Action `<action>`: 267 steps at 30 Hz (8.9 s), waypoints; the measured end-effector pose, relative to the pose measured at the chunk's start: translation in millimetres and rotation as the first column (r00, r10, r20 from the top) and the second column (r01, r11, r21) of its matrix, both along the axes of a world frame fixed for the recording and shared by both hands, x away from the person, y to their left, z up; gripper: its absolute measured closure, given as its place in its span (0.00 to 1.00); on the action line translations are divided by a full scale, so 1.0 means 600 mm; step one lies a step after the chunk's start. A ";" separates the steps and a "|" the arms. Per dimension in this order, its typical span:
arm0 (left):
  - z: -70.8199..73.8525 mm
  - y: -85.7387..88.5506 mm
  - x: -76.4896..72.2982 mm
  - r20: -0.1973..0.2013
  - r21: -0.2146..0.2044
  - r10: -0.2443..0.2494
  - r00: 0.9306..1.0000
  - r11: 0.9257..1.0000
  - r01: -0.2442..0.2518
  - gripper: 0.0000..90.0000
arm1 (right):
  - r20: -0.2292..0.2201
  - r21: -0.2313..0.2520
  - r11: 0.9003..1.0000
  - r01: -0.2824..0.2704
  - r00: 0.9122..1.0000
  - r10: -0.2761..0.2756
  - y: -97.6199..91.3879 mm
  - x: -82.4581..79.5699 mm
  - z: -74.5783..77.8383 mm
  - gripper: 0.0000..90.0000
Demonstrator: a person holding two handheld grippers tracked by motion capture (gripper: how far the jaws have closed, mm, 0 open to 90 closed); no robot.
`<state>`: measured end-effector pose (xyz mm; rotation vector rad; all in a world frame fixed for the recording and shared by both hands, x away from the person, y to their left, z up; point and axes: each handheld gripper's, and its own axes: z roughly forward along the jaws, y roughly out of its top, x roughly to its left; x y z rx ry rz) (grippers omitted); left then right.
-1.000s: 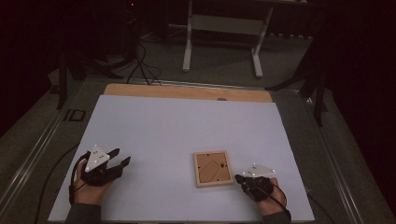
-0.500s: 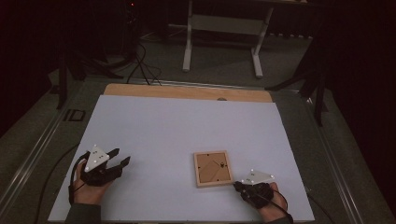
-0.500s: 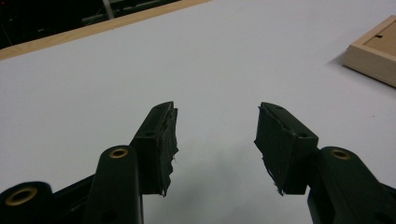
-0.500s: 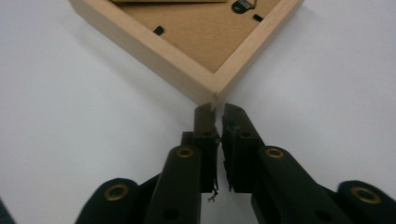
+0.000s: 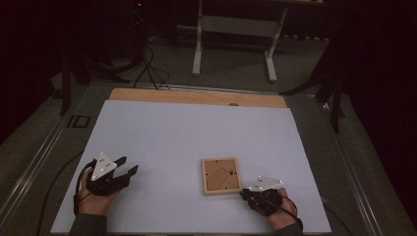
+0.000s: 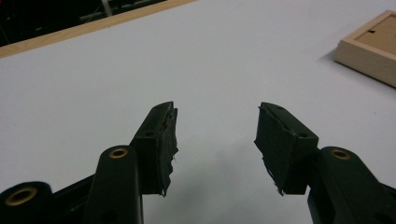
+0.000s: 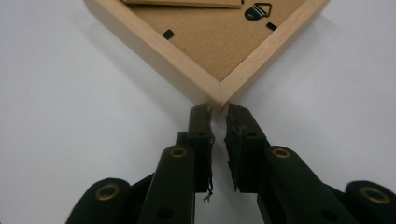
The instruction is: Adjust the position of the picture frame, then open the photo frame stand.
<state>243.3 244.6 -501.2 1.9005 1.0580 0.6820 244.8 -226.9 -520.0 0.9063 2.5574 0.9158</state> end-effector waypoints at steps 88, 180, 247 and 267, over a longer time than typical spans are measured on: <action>-0.007 -0.028 0.007 -0.019 0.032 -0.053 0.998 0.998 0.053 0.52 | 0.113 0.255 0.967 -0.022 0.994 -0.007 0.110 0.108 0.021 0.86; 0.005 -0.246 0.133 -0.210 0.058 -0.233 0.950 0.967 0.250 0.51 | 0.113 0.220 0.975 -0.015 0.994 -0.010 0.141 0.115 -0.003 0.99; 0.046 -0.225 0.121 -0.188 0.002 -0.239 0.953 0.970 0.244 0.93 | 0.123 0.224 0.974 -0.021 0.992 -0.007 0.140 0.114 -0.004 0.99; 0.012 -0.206 0.097 -0.252 0.015 -0.233 0.939 0.970 0.245 0.99 | 0.124 0.223 0.974 -0.021 0.992 -0.007 0.141 0.114 -0.005 0.99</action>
